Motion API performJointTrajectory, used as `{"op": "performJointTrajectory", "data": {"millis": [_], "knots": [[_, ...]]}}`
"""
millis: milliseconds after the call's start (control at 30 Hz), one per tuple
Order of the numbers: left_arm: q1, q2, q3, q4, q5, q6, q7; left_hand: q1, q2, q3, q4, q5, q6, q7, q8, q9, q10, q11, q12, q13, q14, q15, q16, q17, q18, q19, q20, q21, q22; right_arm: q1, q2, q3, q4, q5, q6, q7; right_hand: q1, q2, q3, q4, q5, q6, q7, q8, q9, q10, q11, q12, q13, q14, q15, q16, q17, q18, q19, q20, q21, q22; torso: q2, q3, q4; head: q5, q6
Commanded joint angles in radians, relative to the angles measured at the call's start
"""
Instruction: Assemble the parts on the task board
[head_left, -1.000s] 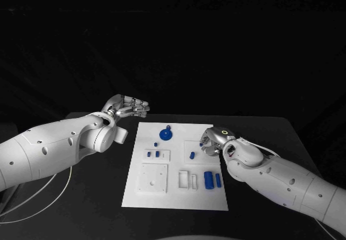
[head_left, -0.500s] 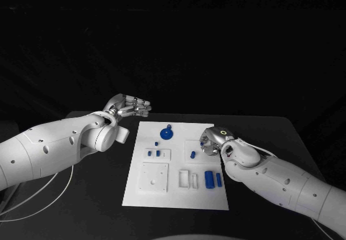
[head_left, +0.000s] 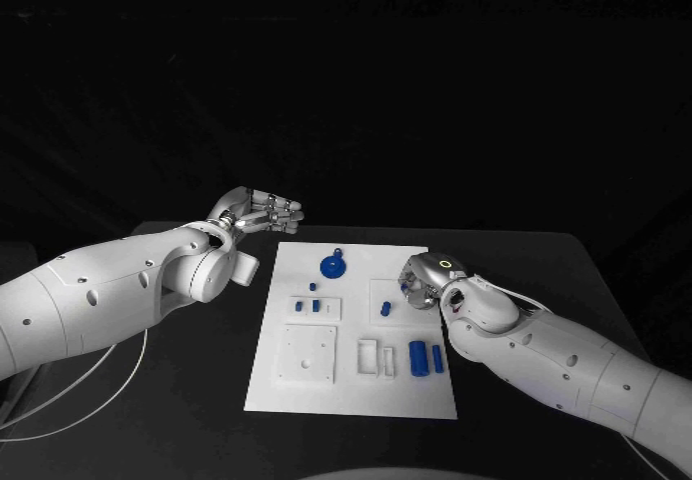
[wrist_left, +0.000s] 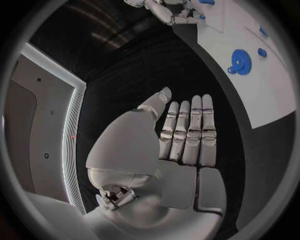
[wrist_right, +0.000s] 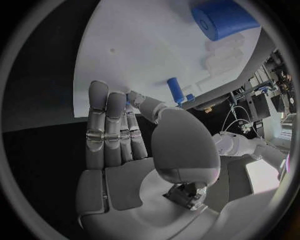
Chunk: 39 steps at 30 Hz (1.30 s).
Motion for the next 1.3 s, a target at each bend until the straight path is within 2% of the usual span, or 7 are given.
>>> {"op": "performJointTrajectory", "data": {"millis": [33, 267, 667, 767, 967, 1100, 1300], "knots": [[0.002, 0.003, 0.001, 0.0, 0.007, 0.019, 0.006, -0.001, 0.01, -0.006, 0.001, 0.003, -0.003, 0.002, -0.003, -0.001, -0.006, -0.001, -0.003, -0.001, -0.007, 0.0, -0.001, 0.0, 0.016, 0.008, 0.002, 0.003, -0.005, 0.0, 0.003, -0.002, 0.0, 0.0, 0.018, -0.001, -0.002, 0.014, 0.005, -0.008, -0.002, 0.015, 0.0, -0.004, 0.001, 0.014, -0.001, -0.003, -0.001, 0.001, -0.007, 0.003, 0.003, 0.01, 0.032, -0.012, 0.007, 0.005, 0.0, 0.0, 0.0003, 0.0, 0.0], [0.002, 0.004, 0.001, -0.003, 0.007, 0.025, 0.002, 0.0, 0.011, -0.006, 0.001, 0.002, -0.003, 0.002, -0.003, -0.001, -0.008, 0.0, -0.003, -0.001, -0.007, 0.0, -0.001, 0.0, 0.016, 0.008, 0.002, 0.003, -0.007, 0.001, 0.007, -0.005, -0.003, 0.001, 0.035, 0.002, -0.012, 0.044, -0.03, -0.038, -0.002, 0.046, -0.008, -0.005, 0.001, 0.048, -0.013, -0.004, 0.0, -0.001, -0.018, 0.0, 0.011, -0.001, 0.026, -0.025, 0.01, 0.022, 0.0, -0.001, 0.0009, 0.0, -0.004], [0.002, 0.007, 0.001, -0.006, 0.007, 0.033, -0.004, 0.001, 0.012, -0.008, -0.001, 0.001, -0.003, 0.002, -0.003, -0.001, -0.012, 0.001, -0.003, -0.001, -0.011, 0.001, -0.001, 0.0, 0.017, 0.007, 0.003, 0.003, -0.014, 0.002, 0.015, -0.012, -0.009, -0.004, 0.04, -0.021, -0.019, 0.055, -0.04, -0.051, -0.002, 0.057, -0.011, -0.002, 0.003, 0.059, -0.017, -0.002, 0.002, 0.001, -0.021, -0.005, 0.017, -0.002, 0.028, -0.027, 0.005, 0.032, 0.0, -0.0016, 0.0005, 0.004, -0.008], [0.002, 0.008, 0.001, -0.007, 0.007, 0.035, -0.004, 0.001, 0.012, -0.008, -0.001, 0.001, -0.003, 0.002, -0.003, -0.001, -0.012, 0.001, -0.003, -0.001, -0.011, 0.001, -0.001, 0.0, 0.017, 0.007, 0.003, 0.003, -0.014, 0.002, 0.015, -0.013, -0.007, -0.008, 0.027, -0.042, -0.015, 0.072, -0.026, -0.053, 0.002, 0.072, -0.014, -0.002, 0.006, 0.078, -0.022, 0.0, 0.004, 0.001, -0.024, -0.007, 0.017, -0.002, 0.028, -0.029, 0.005, 0.035, 0.0, -0.001, 0.0002, 0.007, -0.009], [0.002, 0.009, 0.001, -0.013, 0.007, 0.036, -0.004, 0.004, 0.013, -0.009, -0.002, 0.001, -0.003, 0.002, -0.003, -0.001, -0.014, 0.002, -0.003, -0.001, -0.013, 0.002, -0.001, 0.0, 0.018, 0.008, 0.003, 0.003, -0.02, 0.002, 0.013, -0.014, 0.001, -0.013, -0.013, -0.079, -0.04, 0.075, 0.027, -0.071, 0.002, 0.092, -0.021, -0.003, 0.022, 0.105, -0.029, -0.001, 0.006, 0.006, -0.031, -0.01, 0.019, -0.005, 0.032, -0.036, 0.021, 0.055, 0.0, 0.0, -0.0001, 0.009, -0.008], [0.002, 0.009, 0.001, -0.018, 0.006, 0.036, -0.002, 0.003, 0.013, -0.011, -0.001, 0.001, -0.003, 0.001, -0.003, -0.001, -0.014, 0.002, -0.003, -0.001, -0.013, 0.002, -0.001, 0.0, 0.018, 0.007, 0.004, 0.003, -0.022, 0.002, 0.01, -0.014, 0.011, 0.001, -0.048, -0.082, -0.046, 0.073, 0.036, -0.075, 0.002, 0.098, -0.023, -0.003, 0.028, 0.113, -0.032, -0.002, 0.006, 0.007, -0.033, -0.012, 0.019, -0.007, 0.033, -0.038, 0.03, 0.064, 0.0, 0.0007, -0.0008, 0.016, -0.006], [0.002, 0.009, 0.001, -0.023, 0.003, 0.039, -0.001, 0.004, 0.014, -0.013, 0.001, 0.001, -0.003, 0.0, -0.003, -0.001, -0.014, 0.002, -0.003, -0.001, -0.017, 0.003, -0.001, 0.0, 0.018, 0.007, 0.005, 0.003, -0.031, 0.007, -0.005, -0.009, 0.043, 0.048, -0.112, -0.073, -0.048, 0.073, 0.036, -0.075, 0.0, 0.101, -0.024, -0.004, 0.032, 0.116, -0.033, -0.002, 0.006, 0.008, -0.034, -0.013, 0.02, -0.008, 0.034, -0.04, 0.036, 0.072, 0.0, 0.0011, -0.001, 0.016, -0.004]]}}
